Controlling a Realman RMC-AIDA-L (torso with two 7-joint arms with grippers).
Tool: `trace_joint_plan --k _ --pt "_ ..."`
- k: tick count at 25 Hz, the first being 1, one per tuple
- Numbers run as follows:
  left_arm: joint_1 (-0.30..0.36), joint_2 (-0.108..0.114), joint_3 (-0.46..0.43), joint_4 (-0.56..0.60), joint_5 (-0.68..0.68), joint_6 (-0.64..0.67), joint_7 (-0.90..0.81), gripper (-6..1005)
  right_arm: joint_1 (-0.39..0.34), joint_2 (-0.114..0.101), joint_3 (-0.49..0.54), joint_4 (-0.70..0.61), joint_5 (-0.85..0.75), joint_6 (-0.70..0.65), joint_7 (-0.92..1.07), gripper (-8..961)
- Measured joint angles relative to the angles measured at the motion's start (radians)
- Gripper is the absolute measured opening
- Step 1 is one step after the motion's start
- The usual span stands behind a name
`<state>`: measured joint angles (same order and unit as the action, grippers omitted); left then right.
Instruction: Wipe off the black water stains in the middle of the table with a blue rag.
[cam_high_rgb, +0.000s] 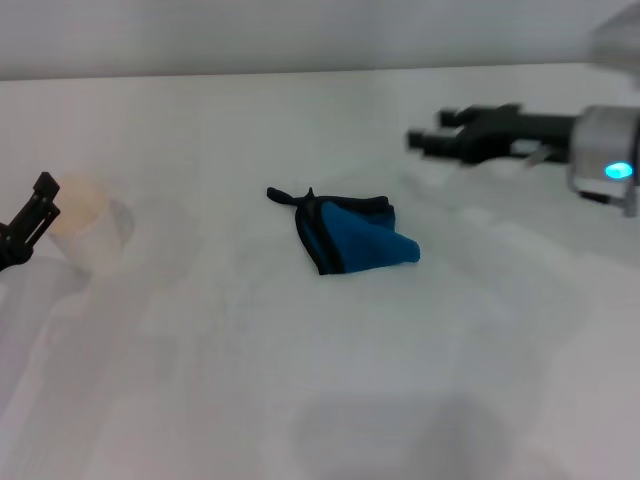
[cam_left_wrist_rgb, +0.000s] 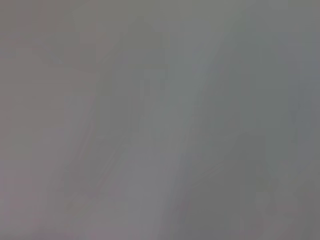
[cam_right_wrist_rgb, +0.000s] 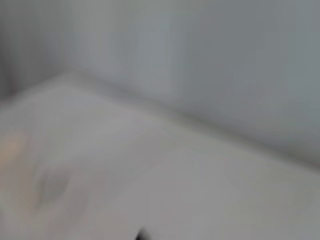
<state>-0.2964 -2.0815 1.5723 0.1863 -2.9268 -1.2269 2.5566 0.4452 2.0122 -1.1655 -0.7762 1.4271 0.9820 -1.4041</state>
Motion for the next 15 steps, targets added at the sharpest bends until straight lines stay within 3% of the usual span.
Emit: trace_joint_plan --k 3,8,11,15 --pt "0.002 0.0 -0.001 -0.001 0.0 0.002 0.0 876 -0.048 -0.004 0.143 0.056 0.18 0.084 -0.077 599" --pt "0.002 0.0 -0.002 -0.003 -0.001 0.003 0.001 876 -0.092 -0.007 0.476 0.283 0.45 0.331 -0.215 721" --pt "0.003 0.0 -0.015 -0.006 -0.001 0.004 0.001 876 -0.121 -0.005 0.625 0.353 0.471 0.381 -0.33 745" --pt "0.02 -0.003 -0.067 -0.012 -0.002 0.005 0.001 876 -0.14 -0.003 0.772 0.501 0.497 0.368 -0.697 745"
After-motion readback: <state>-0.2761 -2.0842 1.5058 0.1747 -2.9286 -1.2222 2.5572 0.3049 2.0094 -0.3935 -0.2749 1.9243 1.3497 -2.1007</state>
